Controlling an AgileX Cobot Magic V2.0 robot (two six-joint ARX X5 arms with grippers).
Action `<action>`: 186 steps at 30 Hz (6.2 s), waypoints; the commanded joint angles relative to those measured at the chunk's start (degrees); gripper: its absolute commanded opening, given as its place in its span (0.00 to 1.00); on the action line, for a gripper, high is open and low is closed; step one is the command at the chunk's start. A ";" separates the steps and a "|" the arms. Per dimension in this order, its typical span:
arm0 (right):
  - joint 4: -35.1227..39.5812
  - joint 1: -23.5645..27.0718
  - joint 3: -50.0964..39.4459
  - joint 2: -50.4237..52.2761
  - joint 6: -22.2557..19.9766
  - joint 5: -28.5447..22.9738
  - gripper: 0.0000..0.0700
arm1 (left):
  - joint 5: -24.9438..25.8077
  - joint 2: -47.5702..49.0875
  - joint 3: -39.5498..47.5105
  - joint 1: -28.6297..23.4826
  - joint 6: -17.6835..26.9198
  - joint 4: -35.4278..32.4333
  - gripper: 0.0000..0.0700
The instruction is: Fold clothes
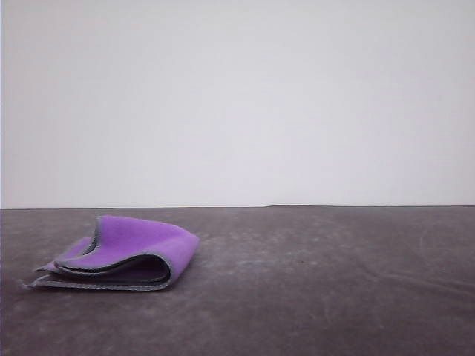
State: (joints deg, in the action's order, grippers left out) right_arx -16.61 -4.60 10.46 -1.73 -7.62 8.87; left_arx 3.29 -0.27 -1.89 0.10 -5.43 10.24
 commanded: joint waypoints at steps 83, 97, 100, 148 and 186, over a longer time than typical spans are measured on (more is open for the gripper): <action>7.77 4.13 -9.78 1.52 7.63 -6.54 0.01 | -0.07 0.02 1.09 -0.13 -0.03 0.46 0.02; 7.77 4.13 -9.78 1.52 7.63 -6.54 0.01 | -0.07 0.02 1.09 -0.13 -0.04 0.46 0.02; 7.77 4.13 -9.78 1.52 7.63 -6.54 0.01 | -0.07 0.02 1.09 -0.13 -0.02 0.46 0.02; 7.77 4.13 -9.78 1.52 7.63 -6.54 0.02 | -0.07 0.02 1.09 -0.13 -0.04 0.46 0.02; 7.77 4.13 -9.78 1.52 7.63 -6.54 0.02 | -0.07 0.02 1.09 -0.13 -0.04 0.46 0.02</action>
State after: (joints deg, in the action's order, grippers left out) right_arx -9.58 -0.38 0.91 -0.30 -0.99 2.52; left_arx 3.29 -0.30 -1.89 0.10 -5.43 10.24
